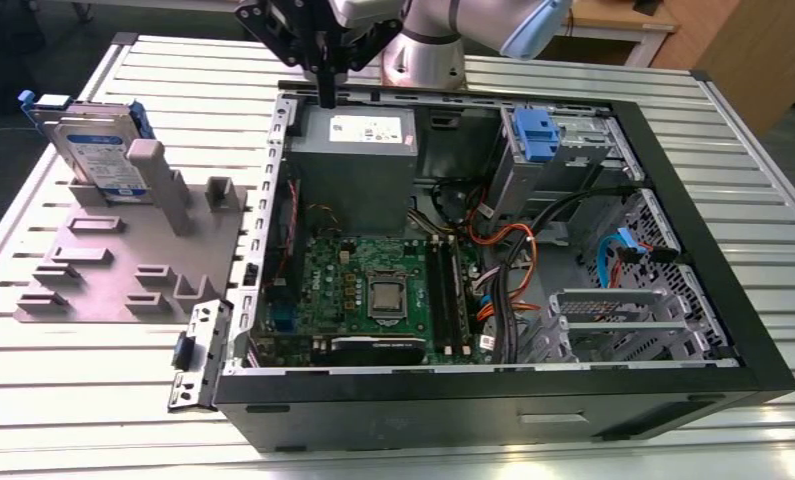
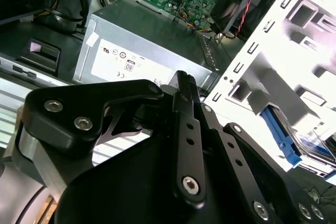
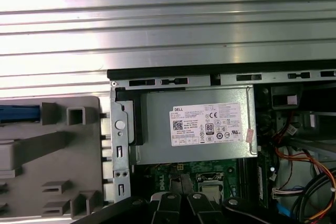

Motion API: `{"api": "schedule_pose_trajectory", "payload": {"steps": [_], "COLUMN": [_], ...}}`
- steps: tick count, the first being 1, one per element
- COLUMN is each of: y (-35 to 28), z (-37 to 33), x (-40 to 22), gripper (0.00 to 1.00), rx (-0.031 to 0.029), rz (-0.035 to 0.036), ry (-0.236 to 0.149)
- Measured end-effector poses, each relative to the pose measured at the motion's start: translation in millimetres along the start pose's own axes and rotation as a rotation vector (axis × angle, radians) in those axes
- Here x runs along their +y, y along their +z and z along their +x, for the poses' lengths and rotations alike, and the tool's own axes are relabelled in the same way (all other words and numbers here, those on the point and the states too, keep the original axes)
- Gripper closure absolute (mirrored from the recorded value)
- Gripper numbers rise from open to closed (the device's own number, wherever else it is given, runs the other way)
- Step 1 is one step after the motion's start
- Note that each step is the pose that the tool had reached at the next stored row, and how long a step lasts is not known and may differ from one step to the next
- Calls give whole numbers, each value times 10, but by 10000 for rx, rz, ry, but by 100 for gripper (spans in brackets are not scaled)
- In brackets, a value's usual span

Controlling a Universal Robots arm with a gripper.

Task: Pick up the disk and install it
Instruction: 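Reach for the disk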

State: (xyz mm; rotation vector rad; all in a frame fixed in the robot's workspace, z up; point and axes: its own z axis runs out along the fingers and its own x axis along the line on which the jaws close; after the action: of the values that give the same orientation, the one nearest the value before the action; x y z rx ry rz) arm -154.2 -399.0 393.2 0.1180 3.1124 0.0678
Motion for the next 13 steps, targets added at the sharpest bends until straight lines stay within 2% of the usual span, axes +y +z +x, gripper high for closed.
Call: {"api": "schedule_pose_trajectory", "payload": {"steps": [13], "y": [-1], "z": [30], "x": [-2], "gripper": [89], "rx": [1], "rz": [1], "ry": [0]}}
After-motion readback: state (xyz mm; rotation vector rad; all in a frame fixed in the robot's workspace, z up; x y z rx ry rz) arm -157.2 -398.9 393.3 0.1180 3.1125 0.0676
